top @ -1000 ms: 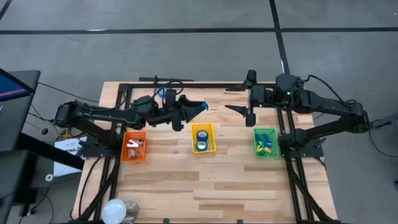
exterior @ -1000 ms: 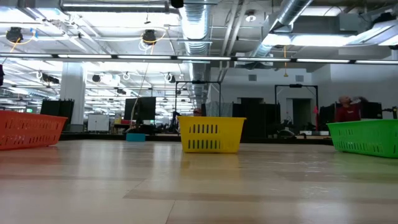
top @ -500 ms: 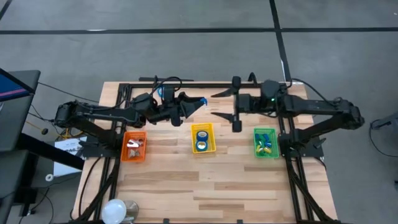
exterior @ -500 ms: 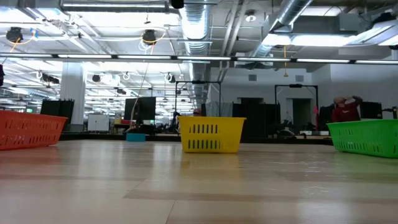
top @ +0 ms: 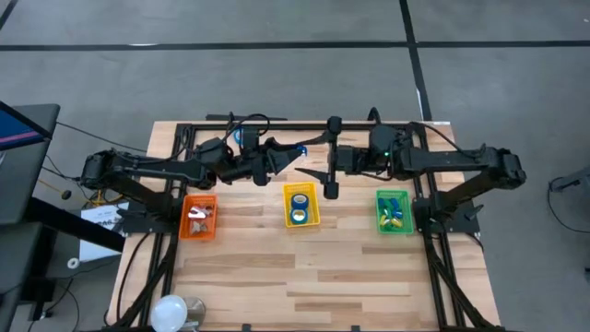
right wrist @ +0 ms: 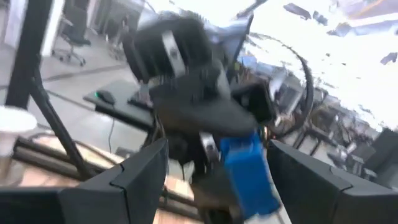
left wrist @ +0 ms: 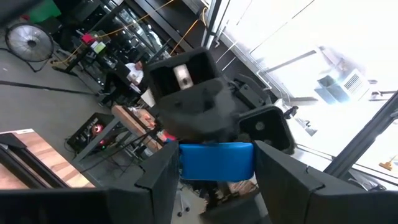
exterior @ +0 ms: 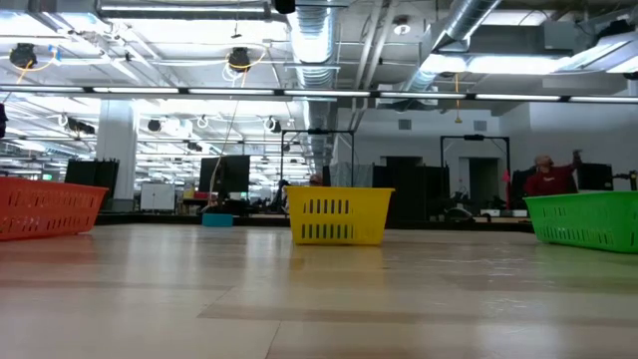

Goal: Pick and place Stapler, Stapler remover, tape
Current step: Put the blue stapler into the green basket

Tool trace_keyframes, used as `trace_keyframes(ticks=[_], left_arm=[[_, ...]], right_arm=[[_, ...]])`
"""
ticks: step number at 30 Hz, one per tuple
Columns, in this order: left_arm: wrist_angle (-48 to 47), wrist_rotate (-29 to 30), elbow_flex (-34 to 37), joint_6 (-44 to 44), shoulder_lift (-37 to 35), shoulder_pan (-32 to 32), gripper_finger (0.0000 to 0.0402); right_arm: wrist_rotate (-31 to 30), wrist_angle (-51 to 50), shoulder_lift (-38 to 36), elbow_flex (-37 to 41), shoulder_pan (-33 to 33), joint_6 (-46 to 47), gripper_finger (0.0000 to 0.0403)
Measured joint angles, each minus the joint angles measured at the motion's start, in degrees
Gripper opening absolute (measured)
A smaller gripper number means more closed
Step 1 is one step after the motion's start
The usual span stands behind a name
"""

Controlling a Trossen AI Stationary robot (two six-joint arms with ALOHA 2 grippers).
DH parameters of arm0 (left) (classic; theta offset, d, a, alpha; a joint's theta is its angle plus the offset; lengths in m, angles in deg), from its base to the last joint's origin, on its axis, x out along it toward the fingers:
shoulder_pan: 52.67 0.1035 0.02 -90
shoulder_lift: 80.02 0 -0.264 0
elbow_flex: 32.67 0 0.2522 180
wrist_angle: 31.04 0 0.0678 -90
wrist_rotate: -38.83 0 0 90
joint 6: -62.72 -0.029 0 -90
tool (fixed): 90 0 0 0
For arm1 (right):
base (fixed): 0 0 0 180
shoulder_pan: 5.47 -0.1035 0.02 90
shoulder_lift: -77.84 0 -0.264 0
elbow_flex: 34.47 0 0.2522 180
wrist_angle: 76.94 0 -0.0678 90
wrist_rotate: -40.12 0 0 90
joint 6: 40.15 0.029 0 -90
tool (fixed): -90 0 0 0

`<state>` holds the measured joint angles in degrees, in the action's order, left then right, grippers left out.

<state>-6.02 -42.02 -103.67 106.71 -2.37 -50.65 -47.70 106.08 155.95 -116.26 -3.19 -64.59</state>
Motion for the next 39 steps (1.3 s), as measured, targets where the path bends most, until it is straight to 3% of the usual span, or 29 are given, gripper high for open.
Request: trace_keyframes(ticks=[10, 20, 24, 33, 39], left_arm=[[0.04, 0.02, 0.00, 0.00, 0.00, 0.00, 0.0182], [-0.18, -0.09, 0.02, 0.07, 0.00, -0.04, 0.0182], [-0.22, 0.13, 0.02, 0.67, 0.00, -0.02, 0.0182], [-0.22, 0.07, 0.02, 0.21, 0.00, -0.04, 0.0183], [-0.24, -0.16, 0.02, -0.57, 0.00, -0.04, 0.0212]], right_arm=[[-2.89, -0.47, 0.59, 0.04, 0.02, -0.11, 0.0251], [-3.03, -0.60, 0.59, 0.04, 0.02, -0.15, 0.0130], [-3.02, -0.68, 0.59, 0.04, 0.02, -0.50, 0.0098], [-2.78, -0.74, 0.59, 0.04, 0.02, -0.24, 0.0096], [-2.43, -0.92, 0.59, 0.04, -0.02, 0.30, 0.0093]])
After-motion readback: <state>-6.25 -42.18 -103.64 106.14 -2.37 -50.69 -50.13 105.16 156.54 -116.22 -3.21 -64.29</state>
